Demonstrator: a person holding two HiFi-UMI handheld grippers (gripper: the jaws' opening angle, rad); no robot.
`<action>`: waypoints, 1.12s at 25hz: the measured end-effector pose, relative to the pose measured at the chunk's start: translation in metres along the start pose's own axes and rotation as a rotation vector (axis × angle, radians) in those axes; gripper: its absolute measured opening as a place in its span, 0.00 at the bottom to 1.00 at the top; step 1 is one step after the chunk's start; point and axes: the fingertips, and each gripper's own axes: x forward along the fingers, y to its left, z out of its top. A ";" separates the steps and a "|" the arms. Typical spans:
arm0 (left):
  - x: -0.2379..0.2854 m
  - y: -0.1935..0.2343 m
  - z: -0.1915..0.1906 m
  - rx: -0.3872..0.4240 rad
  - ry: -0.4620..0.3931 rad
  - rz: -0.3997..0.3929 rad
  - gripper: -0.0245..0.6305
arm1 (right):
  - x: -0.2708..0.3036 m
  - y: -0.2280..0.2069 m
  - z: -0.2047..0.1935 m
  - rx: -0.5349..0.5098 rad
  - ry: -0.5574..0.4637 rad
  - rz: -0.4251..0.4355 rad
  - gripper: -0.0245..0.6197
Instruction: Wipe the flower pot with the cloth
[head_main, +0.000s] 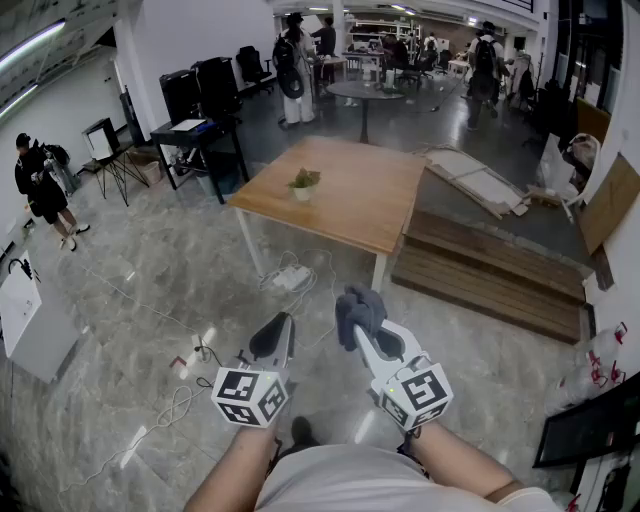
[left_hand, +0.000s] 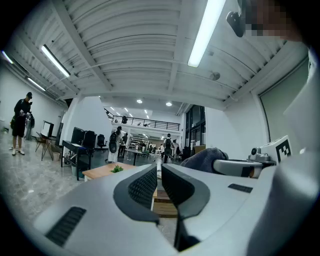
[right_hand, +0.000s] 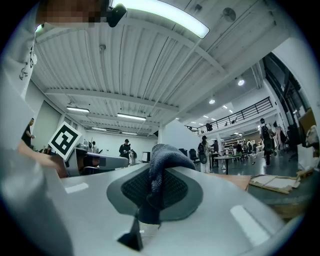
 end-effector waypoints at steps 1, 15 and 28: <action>0.000 0.001 0.000 0.001 -0.003 0.001 0.05 | 0.000 0.000 0.000 -0.002 0.002 -0.001 0.09; 0.010 0.030 -0.009 -0.011 0.003 0.020 0.05 | 0.023 0.002 -0.019 0.022 0.031 0.001 0.09; 0.059 0.143 -0.021 -0.026 0.018 0.026 0.05 | 0.138 -0.010 -0.060 0.032 0.077 -0.018 0.09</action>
